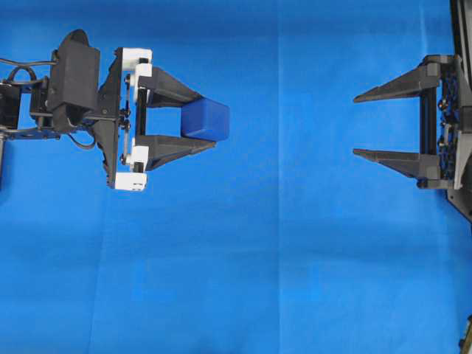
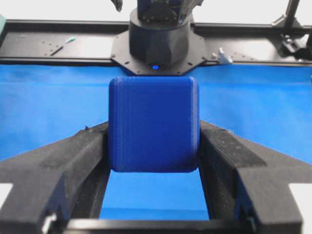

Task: Handover the blue block to the right arm after grasping it with the left arm, then place it in the designated position.
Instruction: 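Move the open right gripper toward the cube held by the left gripper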

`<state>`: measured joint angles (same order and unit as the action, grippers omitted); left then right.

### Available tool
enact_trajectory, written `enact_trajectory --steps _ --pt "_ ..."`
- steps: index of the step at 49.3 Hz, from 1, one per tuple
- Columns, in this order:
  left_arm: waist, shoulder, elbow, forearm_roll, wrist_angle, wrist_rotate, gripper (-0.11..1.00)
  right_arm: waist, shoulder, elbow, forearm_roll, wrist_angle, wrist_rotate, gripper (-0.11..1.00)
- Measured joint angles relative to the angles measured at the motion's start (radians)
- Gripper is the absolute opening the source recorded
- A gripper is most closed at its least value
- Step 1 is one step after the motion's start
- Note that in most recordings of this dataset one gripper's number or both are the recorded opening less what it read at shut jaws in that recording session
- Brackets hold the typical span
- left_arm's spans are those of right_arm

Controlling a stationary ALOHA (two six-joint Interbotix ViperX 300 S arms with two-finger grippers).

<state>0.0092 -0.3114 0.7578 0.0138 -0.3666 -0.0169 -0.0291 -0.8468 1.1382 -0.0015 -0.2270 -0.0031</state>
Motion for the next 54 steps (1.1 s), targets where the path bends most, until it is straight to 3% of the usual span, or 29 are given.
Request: enact_trajectory --steps 9,18,38,54 --pt "0.0 0.0 0.002 0.0 0.0 -0.003 0.46 0.0 0.0 -0.014 -0.071 0.002 -0.041 0.96" --pt "0.0 0.0 0.002 0.0 0.0 -0.003 0.46 0.0 0.002 -0.037 -0.187 0.015 -0.13 0.96" --pt "0.0 0.0 0.002 0.0 -0.005 -0.003 0.46 0.0 0.0 -0.083 -0.37 0.08 -0.359 0.96" --pt "0.0 0.0 0.003 0.0 -0.005 -0.003 0.46 0.0 -0.002 -0.083 -0.5 0.074 -0.474 0.96"
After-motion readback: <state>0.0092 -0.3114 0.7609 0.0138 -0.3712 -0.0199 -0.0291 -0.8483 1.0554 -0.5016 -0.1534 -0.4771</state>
